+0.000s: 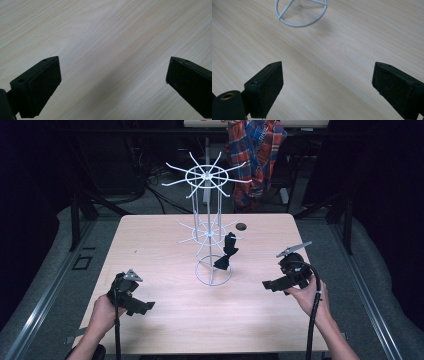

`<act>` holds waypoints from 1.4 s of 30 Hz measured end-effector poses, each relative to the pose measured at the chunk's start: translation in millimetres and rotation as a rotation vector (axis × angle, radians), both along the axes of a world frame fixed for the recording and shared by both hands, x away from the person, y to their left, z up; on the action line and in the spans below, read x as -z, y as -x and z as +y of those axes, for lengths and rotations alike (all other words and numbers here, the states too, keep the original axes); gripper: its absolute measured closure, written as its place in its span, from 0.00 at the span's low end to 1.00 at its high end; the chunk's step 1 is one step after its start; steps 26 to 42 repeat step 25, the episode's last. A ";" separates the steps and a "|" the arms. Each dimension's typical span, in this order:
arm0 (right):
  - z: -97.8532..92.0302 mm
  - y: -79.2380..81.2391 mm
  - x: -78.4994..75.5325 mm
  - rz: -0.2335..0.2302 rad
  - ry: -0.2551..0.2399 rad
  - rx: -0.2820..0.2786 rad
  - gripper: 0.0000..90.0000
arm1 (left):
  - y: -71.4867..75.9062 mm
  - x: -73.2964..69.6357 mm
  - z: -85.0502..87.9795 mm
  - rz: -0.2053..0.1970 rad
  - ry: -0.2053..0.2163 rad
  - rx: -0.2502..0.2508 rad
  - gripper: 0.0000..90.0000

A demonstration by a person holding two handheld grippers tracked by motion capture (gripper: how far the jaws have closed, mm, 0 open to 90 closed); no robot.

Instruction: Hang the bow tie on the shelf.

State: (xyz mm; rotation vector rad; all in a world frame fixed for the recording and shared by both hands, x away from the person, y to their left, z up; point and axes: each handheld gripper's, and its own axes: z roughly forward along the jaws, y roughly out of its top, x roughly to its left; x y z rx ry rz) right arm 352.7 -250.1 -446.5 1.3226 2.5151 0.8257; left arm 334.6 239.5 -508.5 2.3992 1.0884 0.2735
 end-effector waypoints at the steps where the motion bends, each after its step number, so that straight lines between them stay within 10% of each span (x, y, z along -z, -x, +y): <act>1: 0.0 0.0 0.0 0.000 0.000 0.000 0.11 | 0.0 0.0 0.0 0.000 0.000 0.000 0.00; 12: -16.7 19.3 27.4 0.044 0.029 0.036 0.09 | 0.0 0.1 -1.2 0.002 -0.003 0.007 0.00; 22: -11.5 17.1 54.1 0.096 0.151 0.003 0.07 | 0.2 -0.1 -3.4 -0.002 -0.008 0.015 0.00; 42: -10.9 16.3 54.7 0.102 0.140 -0.005 0.07 | -0.1 0.0 -3.9 0.002 -0.004 0.018 0.00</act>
